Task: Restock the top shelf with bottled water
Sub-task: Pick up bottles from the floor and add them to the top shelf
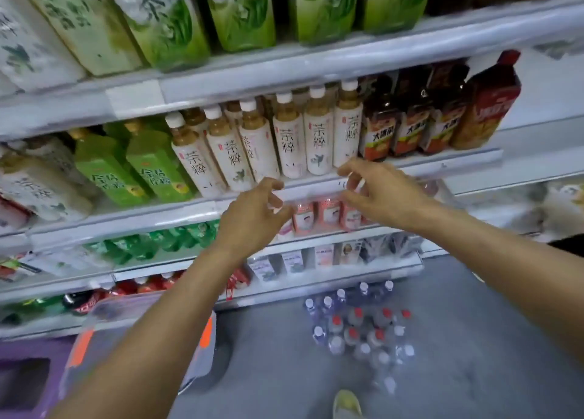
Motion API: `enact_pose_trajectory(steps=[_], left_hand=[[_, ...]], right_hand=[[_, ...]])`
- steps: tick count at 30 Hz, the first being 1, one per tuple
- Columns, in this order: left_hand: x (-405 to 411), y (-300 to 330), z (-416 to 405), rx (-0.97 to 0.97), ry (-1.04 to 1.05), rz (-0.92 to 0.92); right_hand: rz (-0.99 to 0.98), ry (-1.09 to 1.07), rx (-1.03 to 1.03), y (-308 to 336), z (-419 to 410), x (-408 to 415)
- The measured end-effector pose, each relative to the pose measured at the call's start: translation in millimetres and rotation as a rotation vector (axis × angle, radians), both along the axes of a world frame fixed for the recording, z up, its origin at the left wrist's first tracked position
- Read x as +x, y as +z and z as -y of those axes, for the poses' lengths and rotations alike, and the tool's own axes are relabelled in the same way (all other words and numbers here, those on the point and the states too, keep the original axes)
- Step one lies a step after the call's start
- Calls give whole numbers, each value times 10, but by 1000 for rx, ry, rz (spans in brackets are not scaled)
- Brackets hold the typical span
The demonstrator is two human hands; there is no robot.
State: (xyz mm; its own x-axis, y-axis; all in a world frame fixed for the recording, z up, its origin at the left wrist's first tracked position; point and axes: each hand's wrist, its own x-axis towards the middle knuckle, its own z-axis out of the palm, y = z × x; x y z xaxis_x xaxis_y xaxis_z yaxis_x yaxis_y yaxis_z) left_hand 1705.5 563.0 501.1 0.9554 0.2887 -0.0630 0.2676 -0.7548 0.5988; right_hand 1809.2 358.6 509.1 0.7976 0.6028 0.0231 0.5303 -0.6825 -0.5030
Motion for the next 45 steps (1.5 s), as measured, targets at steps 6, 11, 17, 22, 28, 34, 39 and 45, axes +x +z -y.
enact_pose_trajectory(steps=[6, 11, 17, 22, 28, 34, 39, 45], left_hand=[[-285, -1570, 607, -343, 3, -340], [-677, -2952, 1169, -455, -18, -517], [-798, -4370, 1714, -393, -41, -752], [-664, -5443, 2161, -289, -82, -808], [-444, -6609, 2663, -146, -322, -834], [-429, -7238, 2999, 81, -690, -833], [-504, -7327, 3174, 403, -835, -615], [-468, -6931, 3035, 258, -731, -646]], right_hand=[[-342, -262, 169, -1581, 615, -334], [-499, -473, 29, -2922, 1437, -837], [-729, -530, -232, -4584, 2108, -1212], [-764, -532, -388, -5648, 2339, -1108], [-612, -333, -600, -6598, 2415, -702], [-445, -127, -759, -7254, 2361, -588], [-237, -73, -792, -7384, 2351, -678], [-286, -43, -714, -6885, 2385, -880]])
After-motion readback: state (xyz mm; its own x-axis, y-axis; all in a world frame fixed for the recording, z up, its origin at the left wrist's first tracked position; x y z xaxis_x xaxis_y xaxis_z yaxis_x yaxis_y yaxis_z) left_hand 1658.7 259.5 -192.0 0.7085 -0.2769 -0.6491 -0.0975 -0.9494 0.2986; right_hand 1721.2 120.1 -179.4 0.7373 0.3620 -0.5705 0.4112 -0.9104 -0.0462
